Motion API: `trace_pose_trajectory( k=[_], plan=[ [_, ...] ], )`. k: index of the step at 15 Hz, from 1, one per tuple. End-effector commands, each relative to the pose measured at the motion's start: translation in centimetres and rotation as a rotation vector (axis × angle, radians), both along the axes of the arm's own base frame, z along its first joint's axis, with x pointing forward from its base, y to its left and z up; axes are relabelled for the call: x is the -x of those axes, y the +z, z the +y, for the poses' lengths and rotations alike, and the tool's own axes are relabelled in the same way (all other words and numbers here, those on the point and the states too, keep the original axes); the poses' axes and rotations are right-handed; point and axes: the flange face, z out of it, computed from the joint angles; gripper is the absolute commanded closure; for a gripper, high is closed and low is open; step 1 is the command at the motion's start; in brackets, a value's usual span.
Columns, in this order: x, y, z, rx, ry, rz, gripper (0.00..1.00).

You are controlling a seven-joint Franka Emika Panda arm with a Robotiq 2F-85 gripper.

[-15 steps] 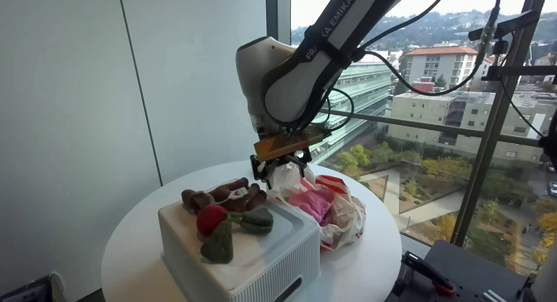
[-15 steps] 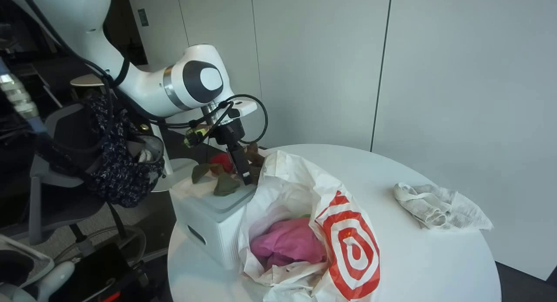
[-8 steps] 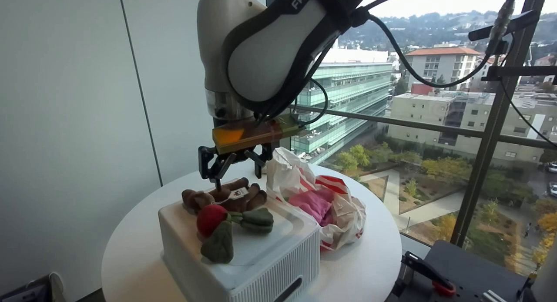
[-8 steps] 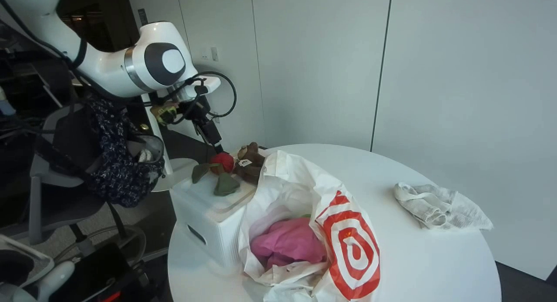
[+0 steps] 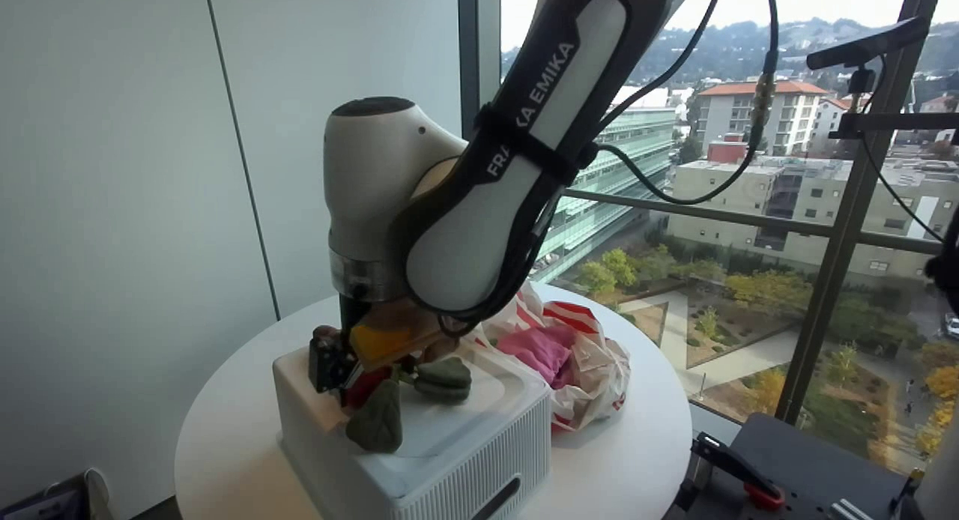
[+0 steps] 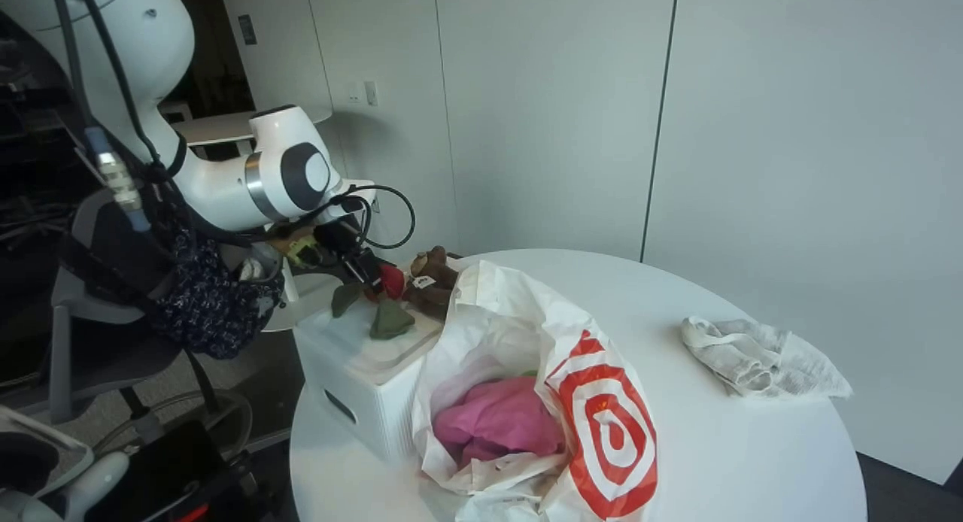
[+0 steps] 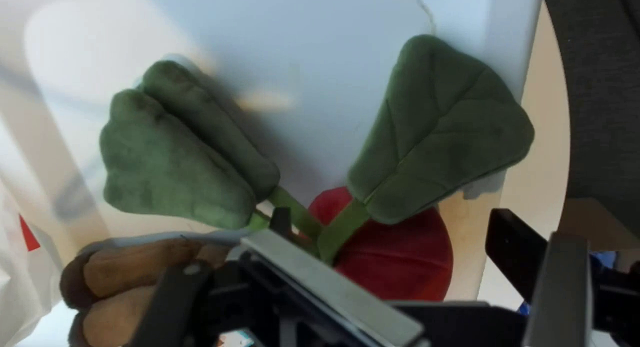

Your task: Move all the objects from the basket into the plastic

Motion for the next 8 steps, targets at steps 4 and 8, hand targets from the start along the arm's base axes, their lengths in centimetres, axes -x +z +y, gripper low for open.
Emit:
trace_pose_trajectory(
  k=[4, 8],
  plan=[
    [-1.0, -1.7, -0.9, -0.004, 0.082, -0.059, 0.49],
    [-0.9, 1.4, -2.5, -0.033, 0.061, -0.076, 0.79]
  ],
)
